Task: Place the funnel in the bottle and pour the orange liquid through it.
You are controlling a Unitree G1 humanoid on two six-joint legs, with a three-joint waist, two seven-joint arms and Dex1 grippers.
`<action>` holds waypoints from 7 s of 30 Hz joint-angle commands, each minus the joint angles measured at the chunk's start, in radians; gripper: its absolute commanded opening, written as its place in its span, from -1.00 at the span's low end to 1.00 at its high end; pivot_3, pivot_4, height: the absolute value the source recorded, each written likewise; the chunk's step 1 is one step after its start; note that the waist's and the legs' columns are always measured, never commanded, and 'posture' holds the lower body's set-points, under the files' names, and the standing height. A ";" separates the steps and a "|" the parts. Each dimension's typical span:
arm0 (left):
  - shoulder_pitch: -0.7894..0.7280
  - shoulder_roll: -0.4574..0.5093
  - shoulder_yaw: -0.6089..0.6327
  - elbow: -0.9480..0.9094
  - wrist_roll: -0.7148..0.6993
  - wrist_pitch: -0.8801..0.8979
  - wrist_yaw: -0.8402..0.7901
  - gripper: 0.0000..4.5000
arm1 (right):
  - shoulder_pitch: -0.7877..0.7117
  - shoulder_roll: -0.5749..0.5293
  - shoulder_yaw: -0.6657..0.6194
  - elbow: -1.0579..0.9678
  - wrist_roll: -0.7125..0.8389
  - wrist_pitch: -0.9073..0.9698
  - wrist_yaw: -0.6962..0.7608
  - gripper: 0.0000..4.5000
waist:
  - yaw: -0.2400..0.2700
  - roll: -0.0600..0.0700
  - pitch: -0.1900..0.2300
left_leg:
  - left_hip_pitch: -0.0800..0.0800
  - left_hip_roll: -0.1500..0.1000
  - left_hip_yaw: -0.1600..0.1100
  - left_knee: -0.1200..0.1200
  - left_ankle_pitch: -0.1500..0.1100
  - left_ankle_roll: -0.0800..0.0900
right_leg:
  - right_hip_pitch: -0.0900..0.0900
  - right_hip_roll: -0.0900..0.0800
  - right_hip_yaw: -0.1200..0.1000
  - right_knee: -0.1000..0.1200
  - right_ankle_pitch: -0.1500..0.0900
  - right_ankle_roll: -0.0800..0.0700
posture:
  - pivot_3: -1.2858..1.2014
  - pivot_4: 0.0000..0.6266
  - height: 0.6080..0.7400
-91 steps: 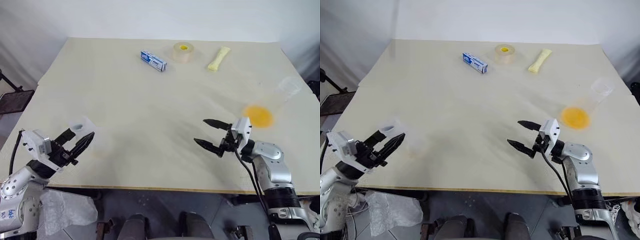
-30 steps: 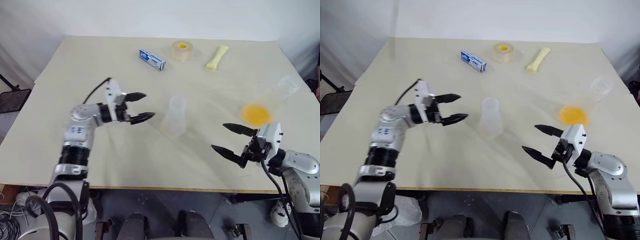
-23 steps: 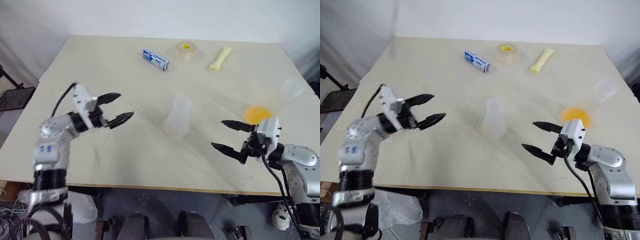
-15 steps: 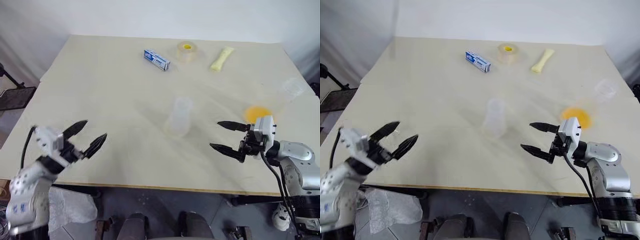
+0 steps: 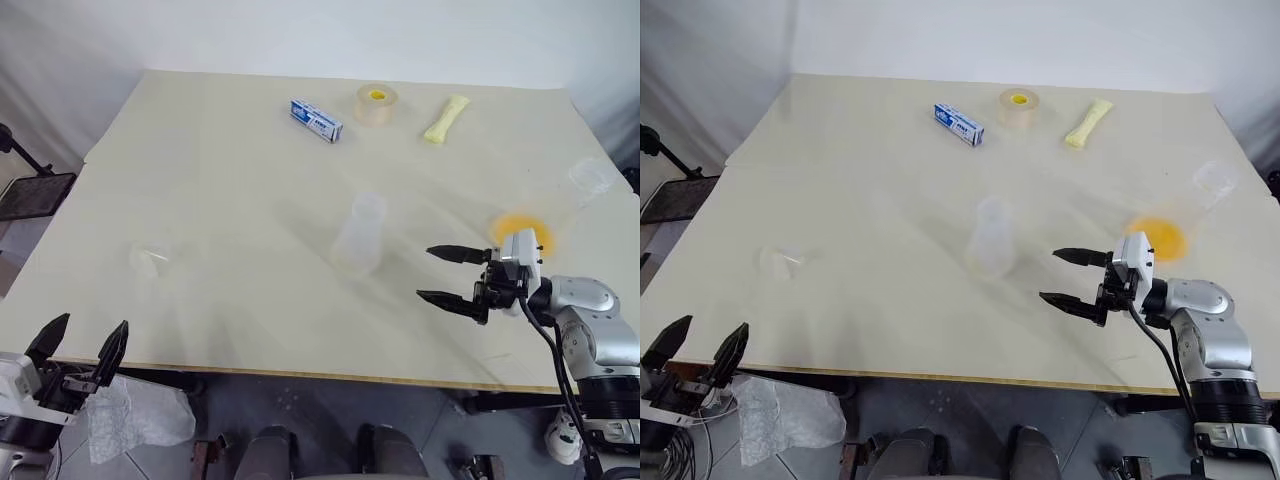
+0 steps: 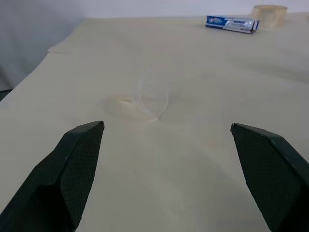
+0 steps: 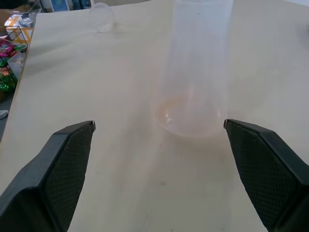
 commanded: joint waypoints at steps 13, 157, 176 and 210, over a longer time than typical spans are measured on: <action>-0.314 0.159 -0.159 0.294 0.264 -0.045 0.224 0.98 | 0.046 0.039 -0.028 -0.030 0.005 -0.061 -0.010 1.00 | -0.004 0.000 -0.001 | 0.001 0.000 0.001 0.000 0.000 0.000 | -0.001 0.001 0.000 0.002 0.000 0.000 | 0.03 -0.52 1.00; -1.507 0.286 -0.528 1.070 0.205 0.210 -0.802 0.99 | 0.530 0.148 -0.343 -0.647 -0.066 0.034 -0.740 1.00 | -0.007 -0.003 0.001 | -0.004 -0.001 0.023 0.001 0.000 -0.002 | -0.020 0.004 0.011 0.016 0.000 0.001 | 0.03 -0.52 1.00; -1.094 0.218 -0.500 0.799 0.009 -0.011 -0.844 0.99 | 0.457 0.264 -0.423 -0.510 -0.129 0.073 -1.025 1.00 | -0.009 -0.002 -0.003 | -0.002 -0.002 0.025 0.001 0.000 -0.002 | -0.018 0.005 0.014 0.016 0.000 0.001 | 0.03 -0.52 1.00; -0.955 0.176 -0.528 0.572 -0.063 0.042 -0.666 0.99 | -0.318 0.081 -0.293 0.458 -0.228 -0.265 -0.804 1.00 | -0.036 -0.002 -0.003 | -0.002 -0.001 0.026 0.000 0.000 -0.001 | -0.018 0.004 0.013 0.016 0.000 0.001 | 0.03 -0.52 1.00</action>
